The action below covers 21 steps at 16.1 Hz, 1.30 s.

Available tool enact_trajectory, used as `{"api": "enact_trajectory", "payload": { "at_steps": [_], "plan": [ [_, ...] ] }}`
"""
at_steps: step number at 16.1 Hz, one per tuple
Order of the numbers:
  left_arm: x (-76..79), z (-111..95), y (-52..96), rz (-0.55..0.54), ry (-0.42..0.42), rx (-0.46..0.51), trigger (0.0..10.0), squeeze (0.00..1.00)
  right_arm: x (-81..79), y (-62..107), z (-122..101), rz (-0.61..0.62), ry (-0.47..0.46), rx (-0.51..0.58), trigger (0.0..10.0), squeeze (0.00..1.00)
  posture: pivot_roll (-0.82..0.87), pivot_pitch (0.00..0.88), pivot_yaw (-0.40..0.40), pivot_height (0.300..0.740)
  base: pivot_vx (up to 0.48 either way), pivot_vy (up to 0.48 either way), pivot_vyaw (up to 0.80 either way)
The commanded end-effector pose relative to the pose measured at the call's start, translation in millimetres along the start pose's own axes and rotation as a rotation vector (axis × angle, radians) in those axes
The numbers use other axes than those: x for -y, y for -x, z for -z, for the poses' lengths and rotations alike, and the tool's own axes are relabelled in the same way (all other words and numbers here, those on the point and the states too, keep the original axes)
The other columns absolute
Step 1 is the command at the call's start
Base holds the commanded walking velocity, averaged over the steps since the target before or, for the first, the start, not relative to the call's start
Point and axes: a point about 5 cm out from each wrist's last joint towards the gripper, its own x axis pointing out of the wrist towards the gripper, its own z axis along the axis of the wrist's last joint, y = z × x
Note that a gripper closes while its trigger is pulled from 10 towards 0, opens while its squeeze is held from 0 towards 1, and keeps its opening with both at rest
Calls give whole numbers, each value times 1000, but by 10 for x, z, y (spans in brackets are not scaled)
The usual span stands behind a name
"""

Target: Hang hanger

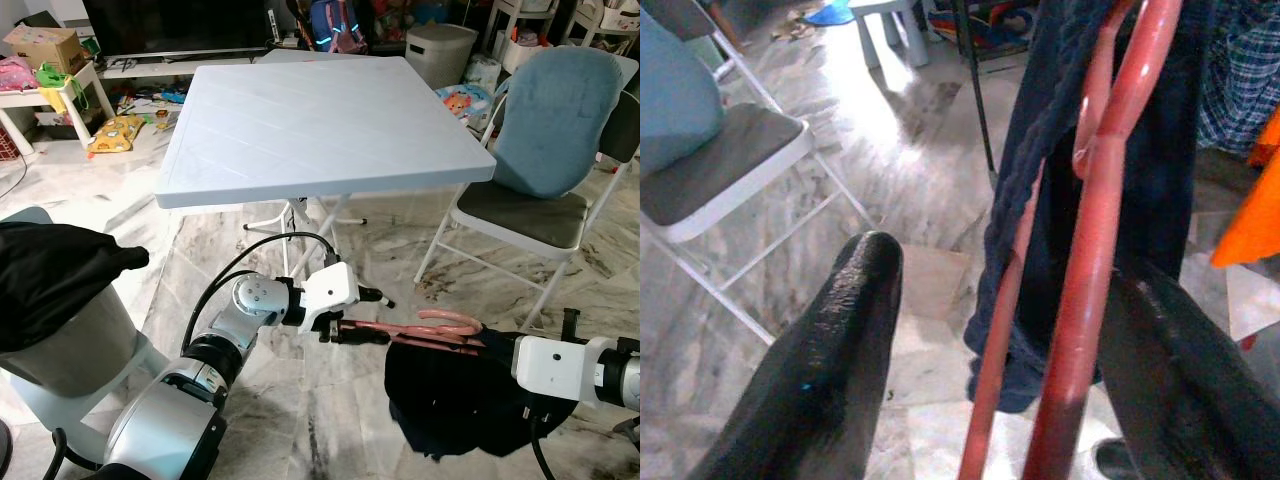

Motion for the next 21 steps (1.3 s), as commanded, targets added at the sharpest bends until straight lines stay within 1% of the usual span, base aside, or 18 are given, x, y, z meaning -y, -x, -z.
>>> {"api": "enact_trajectory", "payload": {
  "at_steps": [1, 4, 10, 16, 21],
  "plan": [
    [31, 26, -9, 27, 1, -15, 0, 0, 128, 58, -73, 49, 41, 26, 0, 0, -94, 0, -1, 740, 0, 0, 0],
    [64, 19, -51, 53, 0, -10, 0, 0, 143, 49, -94, 55, 44, 34, 0, 0, -97, 0, 0, 740, 0, 0, 0],
    [91, 24, -70, 81, 7, -9, 0, 0, 173, 13, -120, 70, 49, 45, 0, 0, -96, 0, 1, 740, 0, 0, 0],
    [149, 76, -61, 152, 44, -31, 0, 0, 201, 0, -135, 84, 53, 50, 0, 0, -95, 0, 1, 740, 0, 0, 0],
    [159, 89, -58, 166, 77, -28, 0, 0, 193, -16, -133, 84, 51, 53, 0, 0, -94, 0, -2, 740, 0, 0, 0]
  ]
}}
